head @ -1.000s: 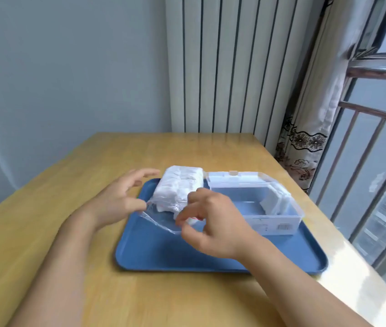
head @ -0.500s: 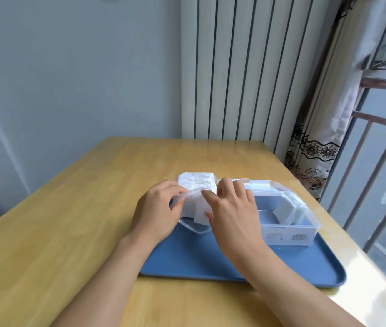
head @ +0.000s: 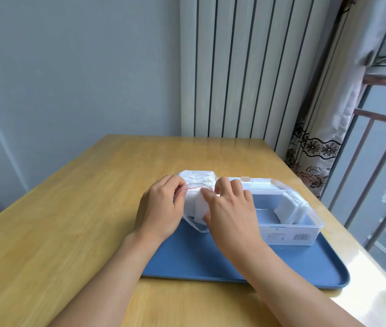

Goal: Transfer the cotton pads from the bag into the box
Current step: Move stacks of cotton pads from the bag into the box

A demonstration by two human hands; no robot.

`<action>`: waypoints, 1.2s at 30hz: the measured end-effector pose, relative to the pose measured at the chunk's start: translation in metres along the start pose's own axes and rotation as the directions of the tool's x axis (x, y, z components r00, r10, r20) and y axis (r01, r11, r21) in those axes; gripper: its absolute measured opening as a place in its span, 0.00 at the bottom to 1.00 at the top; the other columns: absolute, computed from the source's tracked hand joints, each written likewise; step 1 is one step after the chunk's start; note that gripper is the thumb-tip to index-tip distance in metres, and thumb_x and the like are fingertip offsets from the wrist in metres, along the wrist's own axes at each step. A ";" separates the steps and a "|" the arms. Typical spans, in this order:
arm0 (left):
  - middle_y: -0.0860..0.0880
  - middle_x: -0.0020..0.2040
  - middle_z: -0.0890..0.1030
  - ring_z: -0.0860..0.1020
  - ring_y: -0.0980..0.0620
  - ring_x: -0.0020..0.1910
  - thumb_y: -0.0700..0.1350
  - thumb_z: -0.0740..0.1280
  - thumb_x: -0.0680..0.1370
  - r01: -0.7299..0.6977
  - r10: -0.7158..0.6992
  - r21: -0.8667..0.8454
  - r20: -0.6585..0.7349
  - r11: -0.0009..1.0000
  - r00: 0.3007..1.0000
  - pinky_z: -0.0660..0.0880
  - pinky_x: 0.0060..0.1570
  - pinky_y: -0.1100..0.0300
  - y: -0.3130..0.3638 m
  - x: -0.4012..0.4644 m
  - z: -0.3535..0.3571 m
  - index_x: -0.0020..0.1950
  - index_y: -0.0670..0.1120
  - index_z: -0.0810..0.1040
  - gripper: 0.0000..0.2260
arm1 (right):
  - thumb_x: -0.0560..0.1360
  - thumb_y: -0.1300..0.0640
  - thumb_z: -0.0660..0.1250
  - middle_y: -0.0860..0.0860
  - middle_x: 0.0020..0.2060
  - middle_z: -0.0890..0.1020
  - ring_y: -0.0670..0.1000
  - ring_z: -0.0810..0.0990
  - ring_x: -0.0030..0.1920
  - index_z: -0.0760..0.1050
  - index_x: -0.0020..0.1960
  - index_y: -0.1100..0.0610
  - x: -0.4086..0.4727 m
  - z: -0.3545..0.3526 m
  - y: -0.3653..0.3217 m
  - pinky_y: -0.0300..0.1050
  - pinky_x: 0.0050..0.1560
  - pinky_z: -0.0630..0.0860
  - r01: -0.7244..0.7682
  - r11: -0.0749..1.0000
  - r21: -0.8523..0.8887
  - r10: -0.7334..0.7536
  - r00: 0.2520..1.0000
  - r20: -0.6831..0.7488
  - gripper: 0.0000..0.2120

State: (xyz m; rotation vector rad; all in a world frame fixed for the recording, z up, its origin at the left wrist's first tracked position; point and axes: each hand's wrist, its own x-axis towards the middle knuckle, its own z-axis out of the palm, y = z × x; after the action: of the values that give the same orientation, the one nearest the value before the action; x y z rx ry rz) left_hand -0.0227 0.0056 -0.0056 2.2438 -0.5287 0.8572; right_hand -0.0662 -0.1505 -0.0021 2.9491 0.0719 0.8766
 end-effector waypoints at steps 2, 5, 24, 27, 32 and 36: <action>0.55 0.38 0.75 0.73 0.50 0.37 0.43 0.67 0.79 -0.004 0.004 0.005 0.006 1.000 1.000 0.75 0.37 0.52 0.000 -0.001 0.001 0.42 0.49 0.75 0.06 | 0.51 0.57 0.82 0.51 0.49 0.74 0.56 0.71 0.47 0.77 0.46 0.51 0.000 0.000 -0.001 0.46 0.40 0.60 -0.001 1.000 0.001 0.001 1.000 0.013 0.26; 0.55 0.38 0.75 0.73 0.49 0.38 0.42 0.67 0.78 -0.011 0.011 0.008 0.013 1.000 1.000 0.76 0.37 0.50 -0.001 -0.001 0.002 0.41 0.49 0.74 0.06 | 0.53 0.58 0.81 0.50 0.48 0.74 0.55 0.71 0.47 0.78 0.46 0.51 0.003 0.000 0.001 0.46 0.41 0.64 -0.002 0.999 0.039 0.002 1.000 0.004 0.24; 0.58 0.48 0.73 0.73 0.51 0.50 0.44 0.72 0.72 -0.004 0.003 0.004 0.136 1.000 0.991 0.76 0.46 0.51 -0.010 -0.001 0.009 0.47 0.52 0.74 0.08 | 0.61 0.63 0.76 0.48 0.50 0.75 0.55 0.72 0.52 0.78 0.40 0.50 -0.005 -0.010 0.011 0.48 0.46 0.72 0.094 0.936 0.341 -0.091 0.996 -0.024 0.13; 0.57 0.47 0.73 0.73 0.51 0.48 0.45 0.72 0.71 0.017 -0.014 -0.022 0.148 1.000 0.989 0.76 0.44 0.51 -0.009 -0.001 0.006 0.47 0.52 0.74 0.09 | 0.62 0.60 0.79 0.44 0.51 0.78 0.51 0.75 0.54 0.78 0.39 0.49 -0.009 -0.031 0.019 0.43 0.52 0.72 0.116 0.779 0.617 -0.120 0.992 -0.034 0.13; 0.58 0.51 0.72 0.73 0.51 0.52 0.52 0.63 0.65 0.017 -0.003 -0.061 0.224 0.998 0.975 0.75 0.50 0.55 -0.005 0.000 -0.003 0.52 0.54 0.74 0.16 | 0.70 0.71 0.74 0.50 0.39 0.84 0.51 0.81 0.39 0.75 0.48 0.57 0.000 -0.047 0.035 0.45 0.43 0.78 -0.070 0.120 0.990 -0.034 0.997 0.075 0.14; 0.53 0.61 0.76 0.74 0.53 0.64 0.53 0.67 0.66 0.023 0.034 -0.380 0.143 0.925 0.989 0.70 0.62 0.63 0.018 0.005 -0.022 0.61 0.50 0.76 0.23 | 0.72 0.65 0.73 0.50 0.39 0.79 0.53 0.77 0.41 0.74 0.62 0.49 0.007 -0.036 0.044 0.58 0.47 0.77 -0.104 -0.001 0.995 0.078 0.992 0.104 0.22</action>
State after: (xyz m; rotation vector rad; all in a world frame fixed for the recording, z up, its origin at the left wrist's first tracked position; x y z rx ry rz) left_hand -0.0393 0.0081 0.0182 1.9522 -0.7058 0.5367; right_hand -0.0784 -0.1924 0.0350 4.3708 0.9641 1.1058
